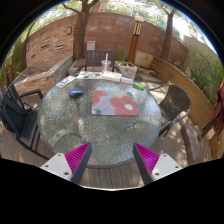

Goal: Arrange mouse

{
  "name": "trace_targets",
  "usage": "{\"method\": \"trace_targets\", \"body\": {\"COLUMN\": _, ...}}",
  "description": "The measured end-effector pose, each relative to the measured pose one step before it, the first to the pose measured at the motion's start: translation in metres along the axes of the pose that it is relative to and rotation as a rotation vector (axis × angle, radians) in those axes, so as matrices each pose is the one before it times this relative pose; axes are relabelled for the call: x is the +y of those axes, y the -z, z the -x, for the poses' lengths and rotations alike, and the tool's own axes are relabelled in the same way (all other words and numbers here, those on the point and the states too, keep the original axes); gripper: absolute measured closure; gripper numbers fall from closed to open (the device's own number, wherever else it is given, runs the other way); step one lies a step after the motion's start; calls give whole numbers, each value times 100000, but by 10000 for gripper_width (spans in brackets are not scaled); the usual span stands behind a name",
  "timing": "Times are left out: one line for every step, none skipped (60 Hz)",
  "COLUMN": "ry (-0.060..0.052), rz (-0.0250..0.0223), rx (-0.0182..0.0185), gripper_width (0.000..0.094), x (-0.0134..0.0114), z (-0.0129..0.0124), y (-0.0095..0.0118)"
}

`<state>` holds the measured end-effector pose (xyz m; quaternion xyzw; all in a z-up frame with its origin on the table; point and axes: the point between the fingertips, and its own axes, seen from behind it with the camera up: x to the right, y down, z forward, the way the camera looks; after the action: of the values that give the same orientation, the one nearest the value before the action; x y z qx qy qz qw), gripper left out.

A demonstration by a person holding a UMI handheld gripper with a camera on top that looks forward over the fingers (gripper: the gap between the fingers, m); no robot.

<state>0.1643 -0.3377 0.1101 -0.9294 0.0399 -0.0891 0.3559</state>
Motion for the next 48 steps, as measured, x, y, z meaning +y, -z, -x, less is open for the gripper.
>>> {"method": "trace_targets", "body": {"ry": 321, "rz": -476, "rx": -1463, "gripper_width": 84, "x": -72, "z": 1017, "y": -800}}
{"method": "trace_targets", "body": {"ry": 98, "rz": -814, "rx": -1497, "gripper_width": 86, "x": -172, "z": 1057, "y": -850}}
{"method": "trace_targets", "body": {"ry": -149, "rz": -1089, "rx": -1691, "gripper_width": 86, "x": -200, "z": 1084, "y": -869}}
{"method": "trace_targets", "body": {"ry": -220, "rz": -384, "rx": -1559, "gripper_width": 84, "x": -921, "z": 1138, "y": -772}}
{"method": "trace_targets", "body": {"ry": -207, "rz": -579, "rx": -1404, "gripper_width": 84, "x": 673, "z": 1551, "y": -932}}
{"method": "trace_targets", "body": {"ry": -48, "rz": -196, "rx": -1508, "gripper_width": 83, "x": -237, "z": 1026, "y": -1029}}
{"method": "trace_targets", "body": {"ry": 142, "rz": -147, "rx": -1446, "gripper_width": 85, "x": -234, "z": 945, "y": -1035}}
{"method": "trace_targets", "body": {"ry": 279, "rz": -236, "rx": -1261, "gripper_width": 87, "x": -324, "z": 853, "y": -1083}}
{"method": "trace_targets", "body": {"ry": 367, "rz": -432, "rx": -997, "gripper_width": 84, "x": -325, "z": 732, "y": -976}}
{"method": "trace_targets", "body": {"ry": 173, "rz": -63, "rx": -549, "gripper_width": 83, "x": -1658, "z": 1518, "y": -1070}}
{"method": "trace_targets", "body": {"ry": 340, "rz": -1426, "rx": -638, "gripper_width": 82, "x": 571, "z": 519, "y": -525}}
{"method": "trace_targets", "body": {"ry": 328, "rz": -1140, "rx": -721, "gripper_width": 81, "x": -606, "z": 712, "y": -1006}}
{"method": "trace_targets", "body": {"ry": 217, "rz": -1259, "rx": -969, "gripper_width": 81, "x": -637, "z": 757, "y": -1027}}
{"method": "trace_targets", "body": {"ry": 203, "rz": -1321, "rx": -1036, "gripper_width": 80, "x": -621, "z": 740, "y": -984}}
{"method": "trace_targets", "body": {"ry": 221, "rz": -1221, "rx": -964, "gripper_width": 80, "x": -614, "z": 687, "y": -1005}}
{"method": "trace_targets", "body": {"ry": 184, "rz": -961, "rx": -721, "gripper_width": 82, "x": -552, "z": 610, "y": -966}}
{"method": "trace_targets", "body": {"ry": -88, "rz": -204, "rx": -259, "gripper_width": 81, "x": -1084, "z": 874, "y": -984}}
{"method": "trace_targets", "body": {"ry": 49, "rz": -547, "rx": -311, "gripper_width": 83, "x": -478, "z": 502, "y": -1042}}
{"method": "trace_targets", "body": {"ry": -50, "rz": -423, "rx": -223, "gripper_width": 83, "x": -486, "z": 435, "y": -1009}}
{"method": "trace_targets", "body": {"ry": -120, "rz": -386, "rx": -169, "gripper_width": 84, "x": -475, "z": 401, "y": -1011}}
{"method": "trace_targets", "body": {"ry": -214, "rz": -406, "rx": -214, "gripper_width": 87, "x": -464, "z": 363, "y": -911}}
{"method": "trace_targets", "body": {"ry": -346, "rz": -411, "rx": -198, "gripper_width": 85, "x": -475, "z": 368, "y": -899}}
{"method": "trace_targets", "body": {"ry": -516, "rz": -327, "rx": -159, "gripper_width": 87, "x": -917, "z": 452, "y": -1156}}
{"method": "trace_targets", "body": {"ry": -471, "rz": -226, "rx": -165, "gripper_width": 87, "x": -476, "z": 325, "y": -907}}
{"method": "trace_targets", "body": {"ry": -462, "rz": -146, "rx": -281, "gripper_width": 86, "x": -433, "z": 350, "y": -881}}
{"method": "trace_targets", "body": {"ry": -396, "rz": -142, "rx": -323, "gripper_width": 84, "x": -454, "z": 292, "y": -850}}
{"method": "trace_targets", "body": {"ry": -389, "rz": -317, "rx": -138, "gripper_width": 87, "x": -460, "z": 187, "y": -1005}}
{"method": "trace_targets", "body": {"ry": -257, "rz": -243, "rx": 110, "gripper_width": 84, "x": -426, "z": 121, "y": -840}}
{"method": "trace_targets", "body": {"ry": -117, "rz": -223, "rx": 337, "gripper_width": 85, "x": -434, "z": 64, "y": -805}}
{"method": "trace_targets", "body": {"ry": -24, "rz": -135, "rx": 415, "gripper_width": 84, "x": -403, "z": 35, "y": -762}}
{"method": "trace_targets", "body": {"ry": 75, "rz": -12, "rx": 393, "gripper_width": 85, "x": -382, "z": 41, "y": -751}}
{"method": "trace_targets", "body": {"ry": 63, "rz": 19, "rx": 454, "gripper_width": 85, "x": -386, "z": 21, "y": -675}}
{"method": "trace_targets", "body": {"ry": -132, "rz": -127, "rx": 380, "gripper_width": 87, "x": -239, "z": 9, "y": -756}}
{"method": "trace_targets", "body": {"ry": -184, "rz": 23, "rx": 527, "gripper_width": 88, "x": -374, "z": -15, "y": -651}}
{"method": "trace_targets", "body": {"ry": -262, "rz": 63, "rx": 412, "gripper_width": 86, "x": -329, "z": 12, "y": -564}}
{"method": "trace_targets", "body": {"ry": -361, "rz": 97, "rx": 280, "gripper_width": 86, "x": -318, "z": 28, "y": -542}}
{"method": "trace_targets", "body": {"ry": -291, "rz": 7, "rx": 205, "gripper_width": 85, "x": -157, "z": -52, "y": -565}}
{"method": "trace_targets", "body": {"ry": -454, "rz": 208, "rx": 192, "gripper_width": 85, "x": -237, "z": 39, "y": -395}}
{"method": "trace_targets", "body": {"ry": -513, "rz": 311, "rx": 320, "gripper_width": 80, "x": -187, "z": -22, "y": -409}}
{"method": "trace_targets", "body": {"ry": -385, "rz": -15, "rx": 675, "gripper_width": 79, "x": -312, "z": -68, "y": -358}}
{"method": "trace_targets", "body": {"ry": -383, "rz": -78, "rx": 313, "gripper_width": 86, "x": -315, "z": -2, "y": -372}}
{"method": "trace_targets", "body": {"ry": -466, "rz": -27, "rx": 267, "gripper_width": 95, "x": -307, "z": 20, "y": -357}}
{"method": "trace_targets", "body": {"ry": -370, "rz": -48, "rx": 222, "gripper_width": 96, "x": -286, "z": 37, "y": -329}}
{"method": "trace_targets", "body": {"ry": -313, "rz": 66, "rx": 235, "gripper_width": 99, "x": -159, "z": -10, "y": -479}}
{"method": "trace_targets", "body": {"ry": -349, "rz": 283, "rx": 151, "gripper_width": 100, "x": -204, "z": 82, "y": -215}}
{"method": "trace_targets", "body": {"ry": -308, "rz": 123, "rx": 244, "gripper_width": 105, "x": -204, "z": 9, "y": -271}}
{"method": "trace_targets", "body": {"ry": -268, "rz": -29, "rx": 351, "gripper_width": 113, "x": -237, "z": -13, "y": -245}}
{"method": "trace_targets", "body": {"ry": -182, "rz": 0, "rx": 302, "gripper_width": 121, "x": -199, "z": 20, "y": -233}}
